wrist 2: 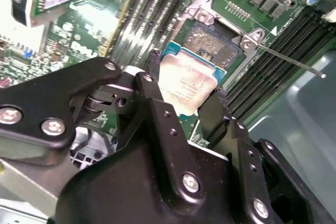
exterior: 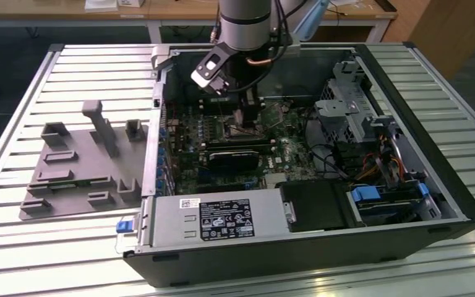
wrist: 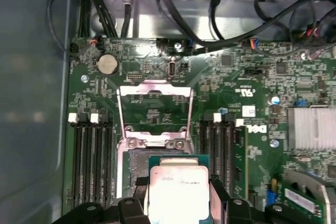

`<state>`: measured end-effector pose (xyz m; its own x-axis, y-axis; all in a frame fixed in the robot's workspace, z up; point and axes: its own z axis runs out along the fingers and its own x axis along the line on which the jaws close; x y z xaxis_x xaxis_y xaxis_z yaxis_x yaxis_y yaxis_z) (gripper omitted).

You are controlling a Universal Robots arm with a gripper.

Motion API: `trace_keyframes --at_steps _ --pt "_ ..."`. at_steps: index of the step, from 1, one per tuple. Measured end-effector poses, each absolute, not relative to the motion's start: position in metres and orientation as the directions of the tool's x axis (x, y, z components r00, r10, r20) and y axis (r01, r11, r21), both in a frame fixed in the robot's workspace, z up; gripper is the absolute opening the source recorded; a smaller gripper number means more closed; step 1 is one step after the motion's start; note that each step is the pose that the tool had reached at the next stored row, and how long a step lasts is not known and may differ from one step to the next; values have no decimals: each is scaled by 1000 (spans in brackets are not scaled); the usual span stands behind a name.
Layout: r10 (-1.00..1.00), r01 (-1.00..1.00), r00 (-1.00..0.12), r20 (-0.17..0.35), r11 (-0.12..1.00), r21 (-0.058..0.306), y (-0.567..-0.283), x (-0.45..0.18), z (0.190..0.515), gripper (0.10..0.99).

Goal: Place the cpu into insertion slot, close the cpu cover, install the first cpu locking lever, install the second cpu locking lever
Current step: 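Place the cpu into insertion slot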

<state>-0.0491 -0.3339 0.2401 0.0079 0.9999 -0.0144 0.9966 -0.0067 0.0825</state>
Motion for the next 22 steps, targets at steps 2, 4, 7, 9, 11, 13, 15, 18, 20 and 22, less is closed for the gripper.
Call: trace_keyframes --at_steps 2,4,7,9,11,13,15,18,20,22 --pt "1000 997 8 -14 -7 82 -331 -49 238 537" --pt "1000 997 8 -14 -7 83 -329 -50 235 537" --pt "1000 997 8 -14 -7 83 -326 -50 231 537" --pt "1000 997 8 -14 -7 83 -326 -50 228 537" --pt "1000 997 8 -15 -7 82 -326 -51 225 537" --pt "1000 997 8 -14 -7 83 -326 -51 222 537" --pt "1000 997 8 -14 -7 83 -326 -51 219 537" --pt "1000 997 8 -14 -7 83 -325 -52 217 537" --pt "1000 997 8 -14 -7 82 -325 -52 215 537" --pt "1000 997 8 -14 -7 83 -325 -52 213 537"
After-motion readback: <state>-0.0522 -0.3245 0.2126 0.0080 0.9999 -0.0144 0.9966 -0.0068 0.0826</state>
